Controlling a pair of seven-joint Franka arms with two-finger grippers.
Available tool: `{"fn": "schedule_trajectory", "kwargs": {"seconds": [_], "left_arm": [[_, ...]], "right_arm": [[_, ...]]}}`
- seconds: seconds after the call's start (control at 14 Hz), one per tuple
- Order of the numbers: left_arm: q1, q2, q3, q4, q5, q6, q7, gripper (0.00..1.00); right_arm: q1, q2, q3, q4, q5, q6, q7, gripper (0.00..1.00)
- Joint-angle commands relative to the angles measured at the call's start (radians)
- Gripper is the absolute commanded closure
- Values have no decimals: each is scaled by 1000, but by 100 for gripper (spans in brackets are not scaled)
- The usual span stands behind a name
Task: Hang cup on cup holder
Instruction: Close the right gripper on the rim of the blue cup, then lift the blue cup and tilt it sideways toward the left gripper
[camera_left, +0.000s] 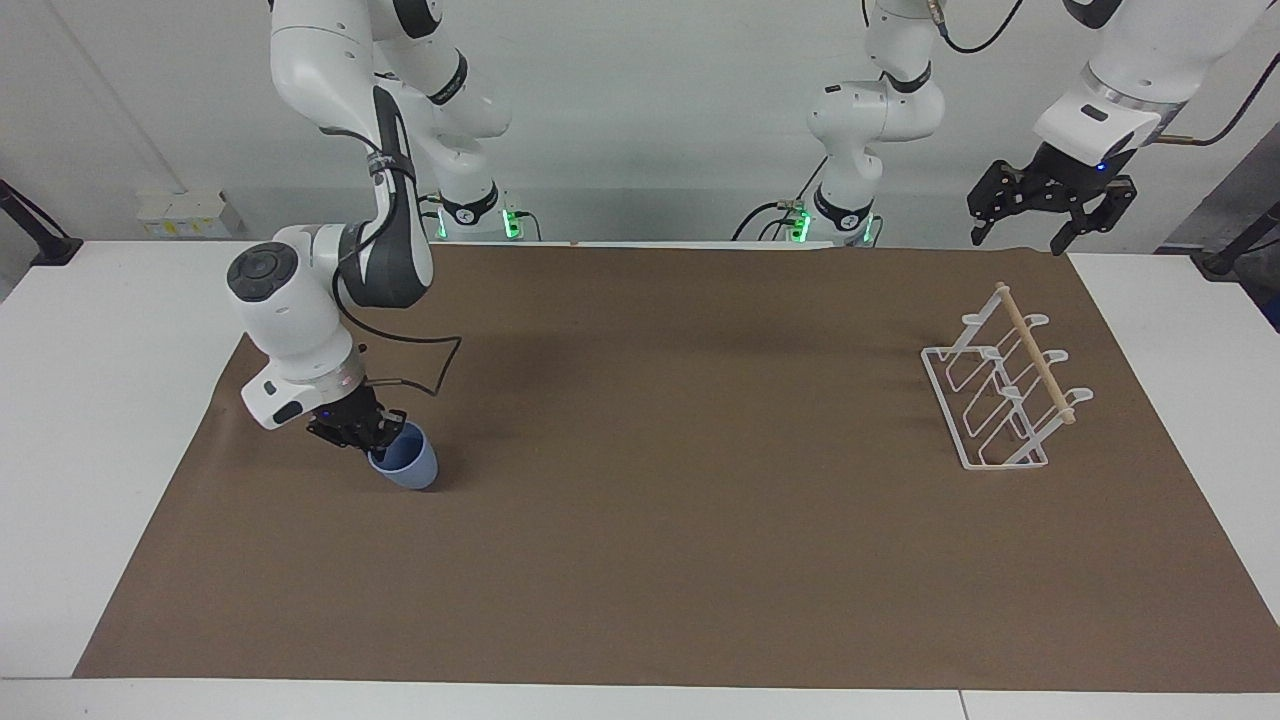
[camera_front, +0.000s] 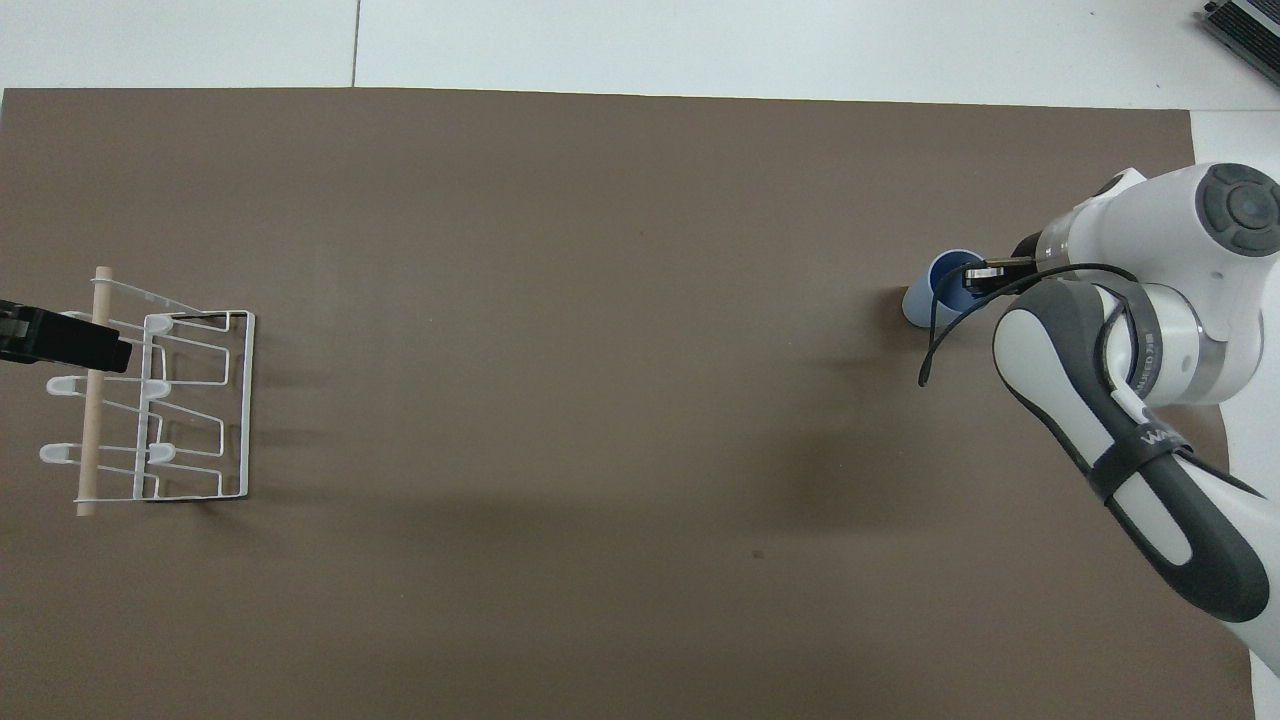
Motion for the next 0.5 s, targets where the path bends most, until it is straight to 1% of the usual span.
{"fn": "schedule_trajectory", "kwargs": {"seconds": [0.0,0.29,0.43], "left_arm": [[1,-27,2,-29,9,0,-9,0],[1,-27,2,-29,9,0,-9,0],[3,-27,4,-29,9,0,-10,0]], "right_arm": [[-2,-12,9,84,-5,-103,22,100],[-4,-46,64,148,-2,-191,22,100],[-4,-73,83,159,46,-208,20,100]]}}
